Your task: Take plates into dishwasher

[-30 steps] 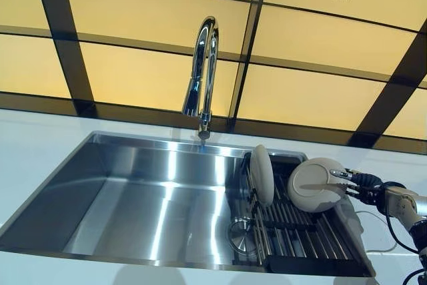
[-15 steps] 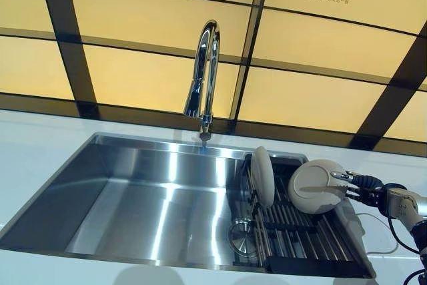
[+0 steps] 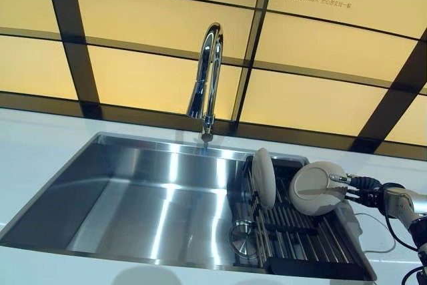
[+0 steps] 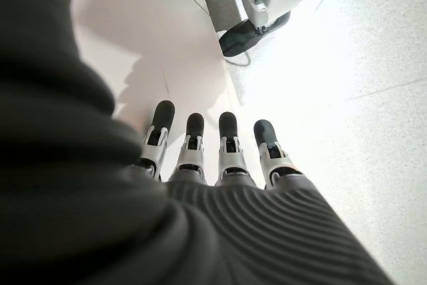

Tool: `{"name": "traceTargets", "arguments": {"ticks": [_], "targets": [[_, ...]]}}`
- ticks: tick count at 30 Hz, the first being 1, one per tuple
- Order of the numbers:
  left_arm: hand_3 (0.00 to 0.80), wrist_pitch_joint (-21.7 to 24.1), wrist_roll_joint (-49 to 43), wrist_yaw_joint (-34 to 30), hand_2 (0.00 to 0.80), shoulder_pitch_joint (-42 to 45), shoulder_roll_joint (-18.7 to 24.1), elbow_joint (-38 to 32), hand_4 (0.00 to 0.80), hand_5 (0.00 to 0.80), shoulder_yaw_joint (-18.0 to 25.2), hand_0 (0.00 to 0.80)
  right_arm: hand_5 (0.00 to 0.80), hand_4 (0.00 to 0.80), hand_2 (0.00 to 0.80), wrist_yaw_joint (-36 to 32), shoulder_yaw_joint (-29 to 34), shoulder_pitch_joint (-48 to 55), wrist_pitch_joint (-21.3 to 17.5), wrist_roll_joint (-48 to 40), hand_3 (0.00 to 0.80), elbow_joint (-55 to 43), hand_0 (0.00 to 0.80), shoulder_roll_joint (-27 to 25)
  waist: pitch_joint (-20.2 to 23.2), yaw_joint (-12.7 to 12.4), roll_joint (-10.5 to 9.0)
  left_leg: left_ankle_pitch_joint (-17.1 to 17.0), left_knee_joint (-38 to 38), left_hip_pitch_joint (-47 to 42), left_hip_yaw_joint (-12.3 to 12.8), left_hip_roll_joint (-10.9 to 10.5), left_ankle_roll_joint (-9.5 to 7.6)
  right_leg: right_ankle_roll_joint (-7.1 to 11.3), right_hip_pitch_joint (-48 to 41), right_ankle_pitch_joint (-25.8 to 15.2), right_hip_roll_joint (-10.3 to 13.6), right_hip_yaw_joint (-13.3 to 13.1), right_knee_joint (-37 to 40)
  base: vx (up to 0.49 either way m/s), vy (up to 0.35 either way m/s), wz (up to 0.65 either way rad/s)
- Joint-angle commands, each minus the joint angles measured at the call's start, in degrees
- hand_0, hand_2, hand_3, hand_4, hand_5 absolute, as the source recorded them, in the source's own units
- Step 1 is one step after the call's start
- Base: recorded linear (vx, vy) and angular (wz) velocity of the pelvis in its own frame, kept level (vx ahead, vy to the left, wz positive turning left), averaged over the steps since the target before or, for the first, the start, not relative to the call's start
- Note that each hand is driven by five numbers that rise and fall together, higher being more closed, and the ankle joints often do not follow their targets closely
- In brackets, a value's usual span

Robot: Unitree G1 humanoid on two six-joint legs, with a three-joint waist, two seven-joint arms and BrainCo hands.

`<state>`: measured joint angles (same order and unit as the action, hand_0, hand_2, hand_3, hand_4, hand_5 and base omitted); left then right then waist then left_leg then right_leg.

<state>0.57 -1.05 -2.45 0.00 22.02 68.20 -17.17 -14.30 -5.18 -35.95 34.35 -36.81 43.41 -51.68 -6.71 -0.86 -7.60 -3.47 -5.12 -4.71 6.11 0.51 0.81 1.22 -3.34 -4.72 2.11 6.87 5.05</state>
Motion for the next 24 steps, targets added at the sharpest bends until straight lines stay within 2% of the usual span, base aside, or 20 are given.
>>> {"name": "traceTargets", "arguments": {"ticks": [1,24], "targets": [[0.000,1.51,-0.45,0.08,0.000,-3.03,1.04,0.37,0.000,0.000,-1.78,0.000,0.000,0.000,0.000,-0.07,-4.35,-5.71,1.52,0.01,0.000,3.11,0.000,-0.23,-0.83,-2.05,0.80,5.00,0.12,-0.78,-0.12,-1.11,-1.08,5.25,-0.54,1.85,1.27,2.56,-2.21,0.000,0.000,0.00],[0.000,1.24,-0.54,-0.17,0.000,-3.75,0.58,0.58,0.000,0.000,-3.02,0.000,0.000,0.000,0.000,8.00,-4.74,-7.90,1.82,-5.31,0.000,4.00,0.000,4.29,-1.41,-2.86,0.80,5.01,0.27,-0.88,-0.35,-1.08,-1.28,5.07,-0.62,2.00,1.33,2.74,-2.70,0.000,0.000,0.00]]}}
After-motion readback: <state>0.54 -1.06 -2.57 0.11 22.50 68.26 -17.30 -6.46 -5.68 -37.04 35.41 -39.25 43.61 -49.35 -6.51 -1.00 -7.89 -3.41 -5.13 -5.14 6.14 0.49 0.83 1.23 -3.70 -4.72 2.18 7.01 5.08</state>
